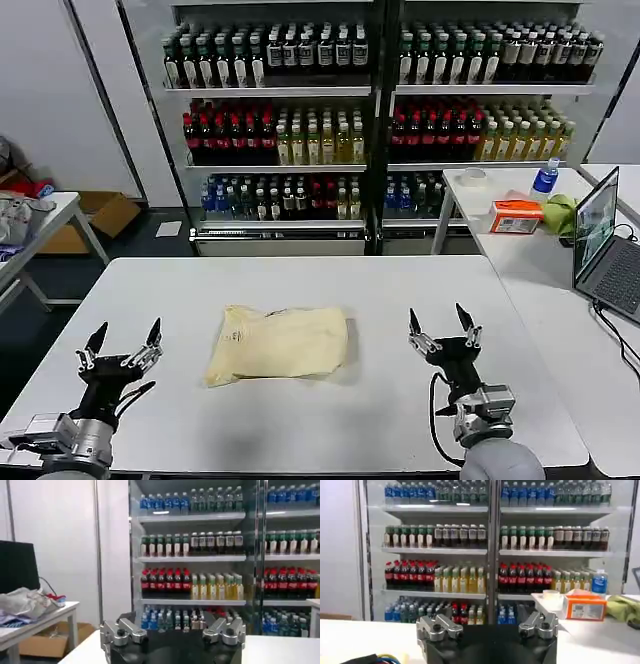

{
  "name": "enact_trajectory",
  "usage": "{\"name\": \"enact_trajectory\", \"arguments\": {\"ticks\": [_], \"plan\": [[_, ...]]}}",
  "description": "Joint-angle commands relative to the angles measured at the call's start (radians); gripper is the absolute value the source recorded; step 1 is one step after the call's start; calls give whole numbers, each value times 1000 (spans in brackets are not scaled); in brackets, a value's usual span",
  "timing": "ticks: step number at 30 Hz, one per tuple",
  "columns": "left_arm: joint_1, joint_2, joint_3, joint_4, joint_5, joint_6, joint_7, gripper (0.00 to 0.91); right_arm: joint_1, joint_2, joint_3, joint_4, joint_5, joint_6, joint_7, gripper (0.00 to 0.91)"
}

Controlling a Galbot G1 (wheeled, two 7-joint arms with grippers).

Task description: Fold and organize the clothes.

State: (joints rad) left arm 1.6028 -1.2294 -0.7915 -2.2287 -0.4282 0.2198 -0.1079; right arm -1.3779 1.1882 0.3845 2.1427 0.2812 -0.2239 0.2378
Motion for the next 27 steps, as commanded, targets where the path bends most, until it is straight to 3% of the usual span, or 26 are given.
{"name": "enact_trajectory", "arguments": {"ticks": [1, 15, 27], "plan": [[8, -7, -8, -5, 5, 1, 3, 907, 42, 1, -25, -21, -3, -6, 2, 907], [12, -27, -4, -12, 10, 1, 10, 907, 66, -8, -47, -21, -24, -9, 44, 907], [21, -41, -7, -24, 12, 2, 15, 907, 46, -28, -23, 8, -26, -10, 49, 907]]}}
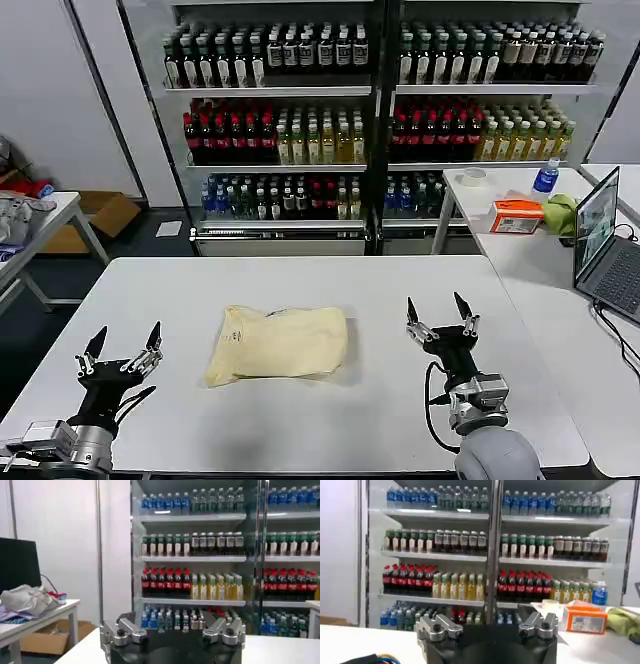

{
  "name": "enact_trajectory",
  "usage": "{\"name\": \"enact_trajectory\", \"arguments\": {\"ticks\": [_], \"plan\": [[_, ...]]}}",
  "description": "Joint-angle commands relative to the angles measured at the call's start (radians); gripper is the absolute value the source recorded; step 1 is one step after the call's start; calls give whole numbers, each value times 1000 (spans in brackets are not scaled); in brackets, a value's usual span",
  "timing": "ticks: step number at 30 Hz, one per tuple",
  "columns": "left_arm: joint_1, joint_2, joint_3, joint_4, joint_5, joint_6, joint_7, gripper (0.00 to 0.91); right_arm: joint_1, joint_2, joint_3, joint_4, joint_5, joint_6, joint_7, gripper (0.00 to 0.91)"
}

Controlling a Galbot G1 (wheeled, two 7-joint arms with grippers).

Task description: Fold and organize the clothes.

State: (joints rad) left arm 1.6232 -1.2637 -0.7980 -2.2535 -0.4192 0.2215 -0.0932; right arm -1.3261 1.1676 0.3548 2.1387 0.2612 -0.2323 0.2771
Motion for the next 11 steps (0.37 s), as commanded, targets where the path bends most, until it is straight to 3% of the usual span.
{"name": "enact_trajectory", "arguments": {"ticks": [1, 11], "plan": [[5, -11, -1, 0, 4, -1, 1, 907, -8, -7, 7, 17, -7, -2, 11, 907], [15, -18, -9, -17, 6, 5, 9, 907, -27, -2, 19, 13, -21, 3, -1, 907]]}}
